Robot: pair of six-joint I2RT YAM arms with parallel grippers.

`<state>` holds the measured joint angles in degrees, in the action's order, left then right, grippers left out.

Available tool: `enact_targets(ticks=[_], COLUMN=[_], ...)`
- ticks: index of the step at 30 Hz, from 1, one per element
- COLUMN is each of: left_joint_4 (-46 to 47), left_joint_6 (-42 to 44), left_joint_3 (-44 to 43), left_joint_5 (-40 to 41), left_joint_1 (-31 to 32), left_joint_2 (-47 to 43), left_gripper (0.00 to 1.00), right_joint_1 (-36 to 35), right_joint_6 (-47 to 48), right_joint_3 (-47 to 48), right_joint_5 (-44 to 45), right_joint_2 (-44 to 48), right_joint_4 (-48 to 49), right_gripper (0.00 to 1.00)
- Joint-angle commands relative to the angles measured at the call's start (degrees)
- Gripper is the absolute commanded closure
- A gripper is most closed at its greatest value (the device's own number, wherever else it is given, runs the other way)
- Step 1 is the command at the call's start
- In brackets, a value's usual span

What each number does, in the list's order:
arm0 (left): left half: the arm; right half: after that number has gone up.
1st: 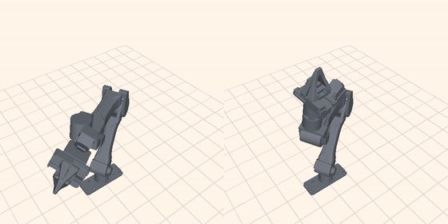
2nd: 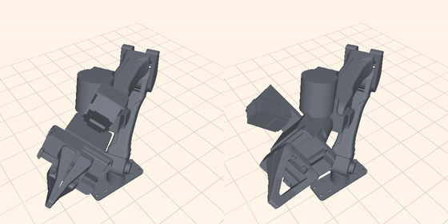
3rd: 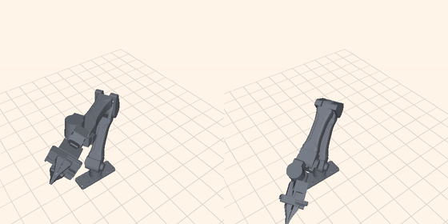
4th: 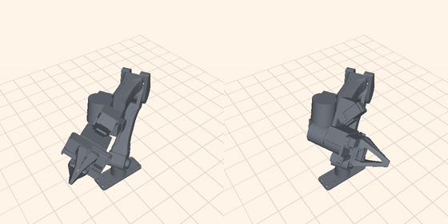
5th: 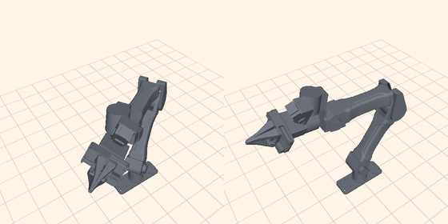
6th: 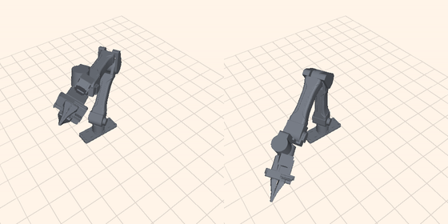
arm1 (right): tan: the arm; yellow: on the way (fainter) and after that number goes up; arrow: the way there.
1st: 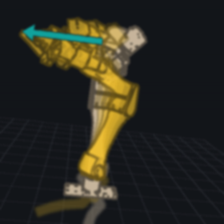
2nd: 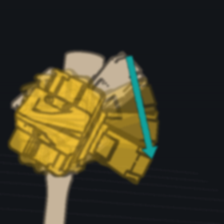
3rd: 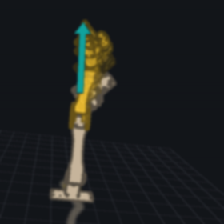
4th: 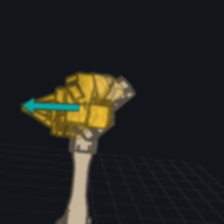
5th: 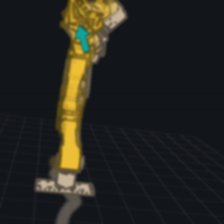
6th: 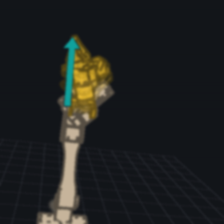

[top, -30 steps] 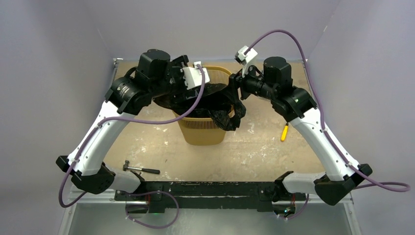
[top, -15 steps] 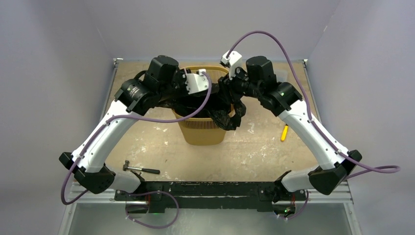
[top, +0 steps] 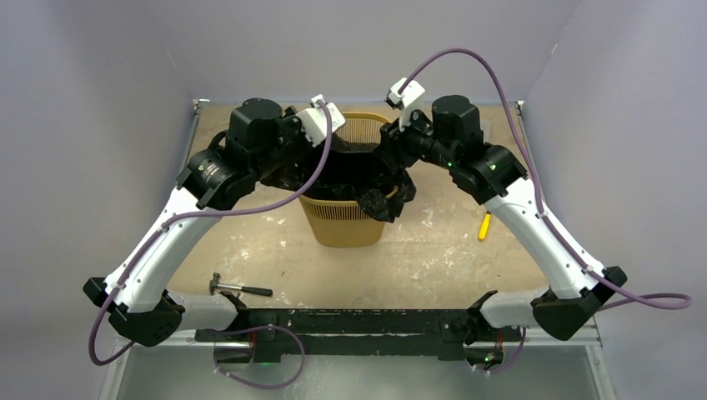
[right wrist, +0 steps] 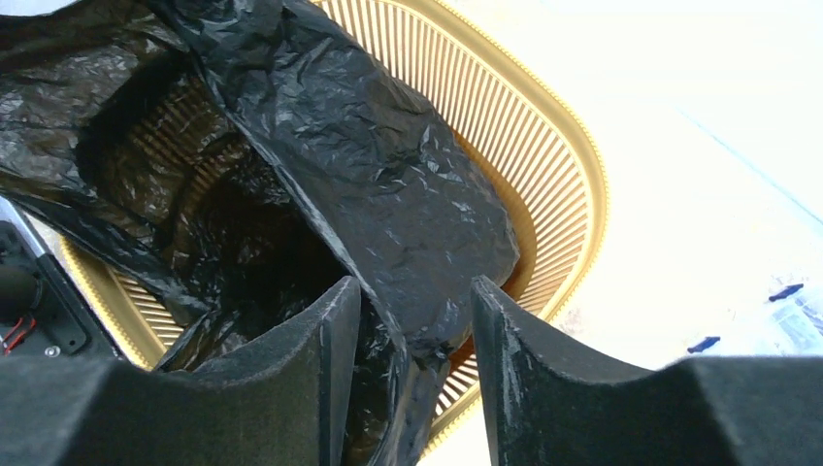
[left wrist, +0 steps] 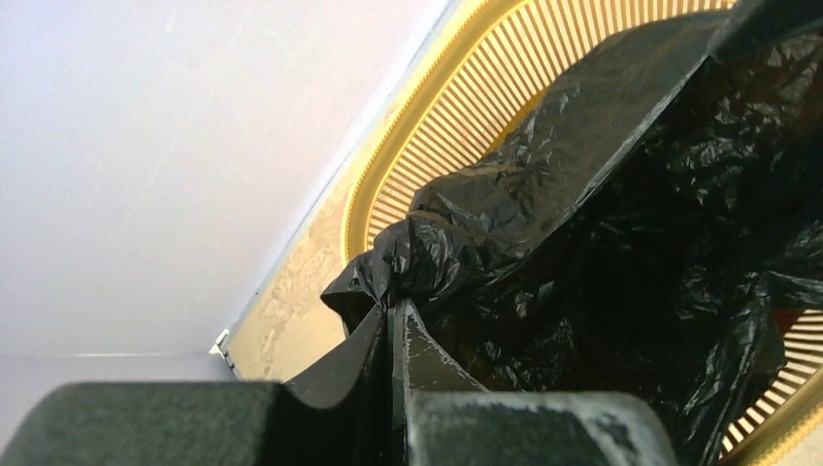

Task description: Put the trash bags into the trash bin

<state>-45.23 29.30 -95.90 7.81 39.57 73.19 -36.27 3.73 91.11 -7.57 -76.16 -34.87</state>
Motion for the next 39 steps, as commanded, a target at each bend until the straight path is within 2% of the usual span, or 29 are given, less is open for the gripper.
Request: enact_targets(ticks=[1, 7, 14, 22, 27, 35, 39], left_joint_4=[3.9, 3.7, 2.1, 2.7, 3.3, 4.5, 6.2], left_joint_6=[-9.1, -17.0, -24.3, -28.8, -28.9, -31.6, -32.5], left_joint_3=[-2.3, -3.3, -5.5, -6.4, -5.5, -3.5, -3.0], left_joint_5=[1.1, 2.1, 5.0, -1.1, -4.0, -5.1, -4.9], left_joint_1=[0.3, 0.3, -0.5, -8.1, -11.6, -12.2, -12.7], left_joint_2=[-0.2, 0.9, 3.6, 4.4, 3.9, 3.9, 4.0], left_gripper=[1.0, 1.0, 1.0, 1.0, 1.0, 1.0, 1.0], right_joint_1=[-0.2, -0.2, -0.2, -0.3, -0.3, -0.3, -0.2], right_joint_6=[-0.2, 1.0, 2.1, 1.4, -0.6, -0.7, -1.0], right_joint_3=[0.2, 0.3, 0.0, -0.9, -2.0, -2.3, -2.3], right_joint_5=[-1.7, -4.4, -5.3, 3.9, 3.9, -4.4, -4.9], right_joint_2=[1.3, 0.3, 0.1, -0.3, 0.5, 0.7, 1.4], right_joint_4=[2.0, 1.6, 1.0, 0.6, 2.4, 3.5, 4.4], right_gripper=[0.49, 0.42, 0.41, 0.42, 0.41, 0.53, 0.52])
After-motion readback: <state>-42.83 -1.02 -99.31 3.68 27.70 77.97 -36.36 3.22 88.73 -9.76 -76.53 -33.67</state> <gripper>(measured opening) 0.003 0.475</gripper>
